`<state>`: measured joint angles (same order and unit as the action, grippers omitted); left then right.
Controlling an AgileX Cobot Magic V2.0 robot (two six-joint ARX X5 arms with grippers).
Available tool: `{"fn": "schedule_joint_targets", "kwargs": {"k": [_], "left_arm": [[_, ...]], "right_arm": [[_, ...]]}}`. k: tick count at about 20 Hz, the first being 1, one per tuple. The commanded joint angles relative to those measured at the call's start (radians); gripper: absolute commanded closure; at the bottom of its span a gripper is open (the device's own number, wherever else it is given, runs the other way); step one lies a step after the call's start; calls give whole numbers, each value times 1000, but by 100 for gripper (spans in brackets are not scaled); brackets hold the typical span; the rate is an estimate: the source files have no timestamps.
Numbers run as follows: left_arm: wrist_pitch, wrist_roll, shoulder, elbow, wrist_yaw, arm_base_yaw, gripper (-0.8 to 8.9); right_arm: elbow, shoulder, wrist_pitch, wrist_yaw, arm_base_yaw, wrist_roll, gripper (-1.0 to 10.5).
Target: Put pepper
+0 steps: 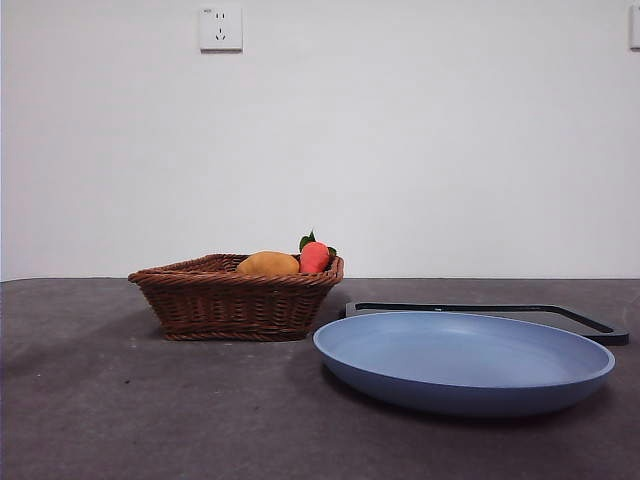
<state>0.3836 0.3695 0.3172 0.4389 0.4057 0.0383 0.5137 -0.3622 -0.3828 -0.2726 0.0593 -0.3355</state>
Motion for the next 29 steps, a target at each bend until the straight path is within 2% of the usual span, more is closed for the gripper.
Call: {"fn": "schedule_joint_targets", "kwargs": {"k": [1, 3, 6, 11, 12, 15, 16, 17, 18, 19, 20, 26, 29], "left_arm": [[65, -119, 92, 93, 90, 2, 807], [121, -213, 161, 151, 157, 2, 807], [212, -289, 240, 219, 223, 1, 807], [372, -406, 343, 299, 257, -1, 807], [388, -407, 355, 303, 258, -3, 807], [396, -407, 368, 303, 258, -5, 802], [395, -407, 368, 303, 257, -5, 760], [396, -407, 368, 303, 255, -5, 677], [395, -407, 368, 303, 250, -5, 546], [395, -405, 368, 303, 249, -5, 473], [395, -395, 368, 303, 249, -5, 447], [396, -392, 368, 303, 257, -5, 449], [395, -392, 368, 303, 257, -5, 449]], "right_arm": [[121, -98, -117, -73, 3, 119, 943], [203, -175, -217, -114, 3, 192, 943], [306, -272, -362, -122, 8, 290, 943], [431, -414, -614, -121, 32, 439, 943], [440, -433, -647, -119, 35, 460, 943], [440, -459, -663, -118, 35, 467, 941], [440, -461, -662, -118, 35, 463, 915], [440, -461, -662, -118, 35, 463, 871], [440, -461, -660, -115, 35, 463, 786], [440, -462, -658, -114, 35, 463, 701], [440, -463, -658, -113, 35, 447, 625], [440, -544, -621, -113, 35, 428, 610], [440, -645, -524, -115, 37, 375, 610]]}}
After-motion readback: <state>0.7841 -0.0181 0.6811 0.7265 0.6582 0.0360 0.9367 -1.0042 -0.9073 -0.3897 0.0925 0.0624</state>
